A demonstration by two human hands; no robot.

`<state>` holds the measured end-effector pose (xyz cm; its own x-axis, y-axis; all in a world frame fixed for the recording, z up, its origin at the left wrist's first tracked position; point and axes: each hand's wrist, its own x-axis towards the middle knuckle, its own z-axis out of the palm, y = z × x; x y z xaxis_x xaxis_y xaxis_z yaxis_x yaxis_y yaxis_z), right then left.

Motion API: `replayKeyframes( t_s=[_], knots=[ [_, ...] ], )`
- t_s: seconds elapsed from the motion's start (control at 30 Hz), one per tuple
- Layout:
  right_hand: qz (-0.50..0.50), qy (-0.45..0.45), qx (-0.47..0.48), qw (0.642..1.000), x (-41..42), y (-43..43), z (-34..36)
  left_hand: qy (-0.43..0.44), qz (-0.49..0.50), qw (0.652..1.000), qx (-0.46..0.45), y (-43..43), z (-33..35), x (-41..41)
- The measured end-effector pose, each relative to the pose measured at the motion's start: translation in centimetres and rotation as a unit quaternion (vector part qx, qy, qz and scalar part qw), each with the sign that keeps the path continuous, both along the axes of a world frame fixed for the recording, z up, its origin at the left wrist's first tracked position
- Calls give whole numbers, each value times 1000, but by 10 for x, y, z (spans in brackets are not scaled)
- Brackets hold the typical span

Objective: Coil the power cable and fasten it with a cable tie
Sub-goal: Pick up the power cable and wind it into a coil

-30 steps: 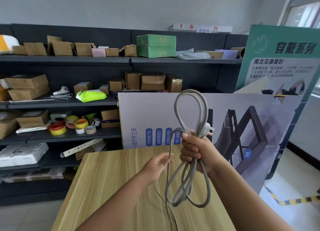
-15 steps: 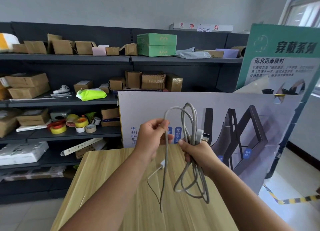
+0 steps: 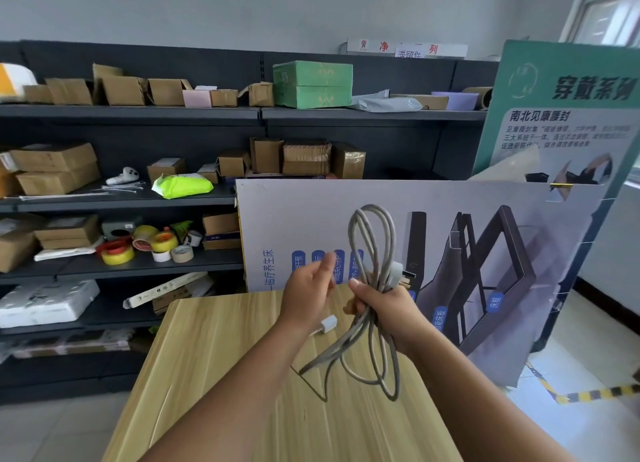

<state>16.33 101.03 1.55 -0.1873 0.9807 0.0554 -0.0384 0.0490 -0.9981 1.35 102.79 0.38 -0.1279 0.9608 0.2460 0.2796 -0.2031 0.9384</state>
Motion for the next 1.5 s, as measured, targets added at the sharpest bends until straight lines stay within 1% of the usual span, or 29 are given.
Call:
replayKeyframes(
  t_s=[0.03, 0.07, 0.1, 0.13, 0.17, 0.2, 0.23, 0.27, 0.3, 0.37, 0.4, 0.47, 0.5, 0.53, 0.57, 0.6, 0.7, 0.73, 0.8, 0.87, 0.93, 1.0, 1.1, 1.13, 1.2, 1.27, 1.37, 1.43, 1.5],
  knots=[
    [-5, 34, 1, 999, 0, 1, 1, 63, 20, 997, -46, 3, -19, -6],
    [-9, 66, 8, 998, 1, 3, 2, 153, 25, 982, -109, 5, -42, -13],
    [-12, 92, 17, 996, 1, 4, 3, 245, 16, 954, -172, 4, -65, -19],
    [-10, 115, 26, 993, 2, 5, 6, 306, -1, 925, -226, 0, -86, -23],
    [-3, 136, 34, 990, 2, 5, 9, 310, -25, 909, -277, -8, -102, -25],
    [7, 157, 42, 987, 2, 5, 13, 256, -56, 903, -341, -15, -113, -24],
    [20, 176, 49, 983, 1, 5, 16, 156, -92, 889, -419, -22, -117, -21],
    [36, 189, 55, 980, 0, 4, 19, 27, -119, 863, -490, -24, -117, -16],
    [52, 198, 57, 977, -1, 3, 21, -116, -131, 837, -518, -22, -118, -13],
    [99, 215, 46, 971, 0, 0, 22, -366, -92, 794, -476, -9, -115, -10],
    [131, 228, 35, 964, 3, -1, 21, -453, -46, 776, -436, 1, -114, -14],
    [193, 242, 4, 951, 14, -4, 20, -566, 34, 739, -364, 19, -111, -31],
    [213, 232, -9, 949, 22, -5, 19, -603, 57, 720, -338, 26, -108, -42],
    [222, 212, -19, 951, 29, -6, 17, -622, 74, 710, -322, 32, -105, -53],
    [218, 191, -31, 957, 36, -6, 15, -625, 82, 711, -312, 35, -97, -62],
    [197, 172, -47, 964, 42, -6, 13, -606, 79, 732, -300, 35, -89, -68],
    [54, 76, -72, 993, 52, 2, 0, -454, 44, 854, -249, 29, -59, -64],
    [1, 32, -65, 997, 52, 5, -4, -415, 20, 881, -225, 25, -49, -57],
    [-71, -34, -39, 996, 49, 12, -11, -374, -31, 907, -189, 15, -29, -40],
    [-89, -74, -29, 993, 42, 16, -16, -328, -78, 928, -158, 3, -9, -20],
    [-59, -50, -43, 996, 31, 17, -21, -232, -104, 959, -124, -5, 3, -3],
    [-21, 15, -55, 998, 20, 17, -23, -132, -108, 983, -75, -8, 11, 9],
    [27, 127, -71, 989, 13, 13, -20, -31, -69, 997, -26, -4, 21, 12],
    [50, 145, -74, 985, 12, 12, -21, 8, -42, 999, -19, -2, 24, 11],
    [76, 147, -73, 984, 8, 10, -23, 103, -17, 995, -5, -1, 30, 10],
    [68, 127, -55, 988, 2, 10, -24, 156, -44, 987, -10, -6, 36, 12],
    [-1, 79, -32, 996, -1, 10, -21, 96, -88, 990, -58, -9, 40, 10],
    [-36, 74, -33, 996, 2, 10, -17, 109, -105, 984, -93, -10, 43, 3],
    [-66, 93, -29, 993, 5, 13, -14, 106, -149, 976, -120, -14, 40, -3]
  ],
)
